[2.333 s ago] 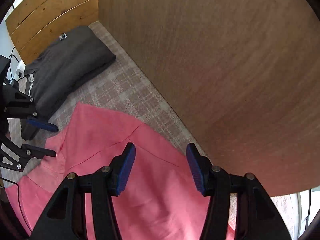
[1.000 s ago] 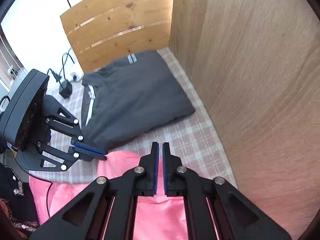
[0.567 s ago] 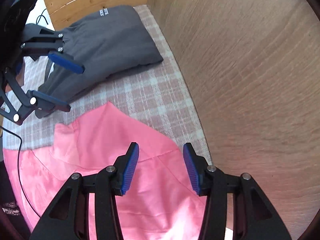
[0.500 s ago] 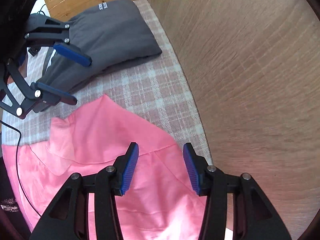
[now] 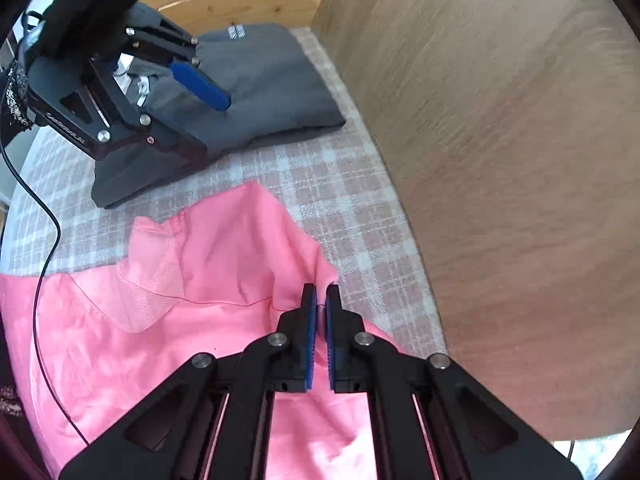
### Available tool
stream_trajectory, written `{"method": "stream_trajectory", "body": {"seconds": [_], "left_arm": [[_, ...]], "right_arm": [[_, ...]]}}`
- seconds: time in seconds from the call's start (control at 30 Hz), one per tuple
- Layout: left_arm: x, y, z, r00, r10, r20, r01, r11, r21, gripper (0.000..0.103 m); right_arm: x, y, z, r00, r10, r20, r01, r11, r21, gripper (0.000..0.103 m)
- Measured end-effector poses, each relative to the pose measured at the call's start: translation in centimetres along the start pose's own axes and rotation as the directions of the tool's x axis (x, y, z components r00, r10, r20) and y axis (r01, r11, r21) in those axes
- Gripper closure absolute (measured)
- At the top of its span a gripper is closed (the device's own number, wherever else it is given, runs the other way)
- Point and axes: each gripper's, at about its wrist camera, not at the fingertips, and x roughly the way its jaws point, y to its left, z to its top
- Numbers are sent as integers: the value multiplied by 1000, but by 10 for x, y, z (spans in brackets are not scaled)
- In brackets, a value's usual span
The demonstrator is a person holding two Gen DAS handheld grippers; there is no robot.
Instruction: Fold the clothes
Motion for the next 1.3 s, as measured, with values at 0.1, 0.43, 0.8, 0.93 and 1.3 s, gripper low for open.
{"method": "stream_trajectory", "body": {"seconds": [0.1, 0.43, 0.8, 0.93, 1.3], "left_arm": [[-2, -5, -4, 999, -27, -20, 28, 1000, 13, 55], [35, -55, 36, 990, -110, -92, 120, 986, 113, 54], [90, -117, 69, 991, 5, -132, 37, 948, 315, 75], [90, -131, 63, 994, 8, -106, 31, 932, 362, 100], [15, -89, 54, 986, 142, 84, -156, 971, 181, 101]], "right_arm": [[-42, 11, -25, 989, -98, 107, 95, 995, 40, 99], [-34, 47, -82, 993, -120, -5, 120, 993, 23, 99], [-25, 34, -77, 995, -100, 23, 98, 994, 57, 98], [-17, 35, -79, 995, -98, 15, 96, 993, 71, 98], [-19, 6, -43, 983, -177, 57, 169, 978, 122, 98]]}}
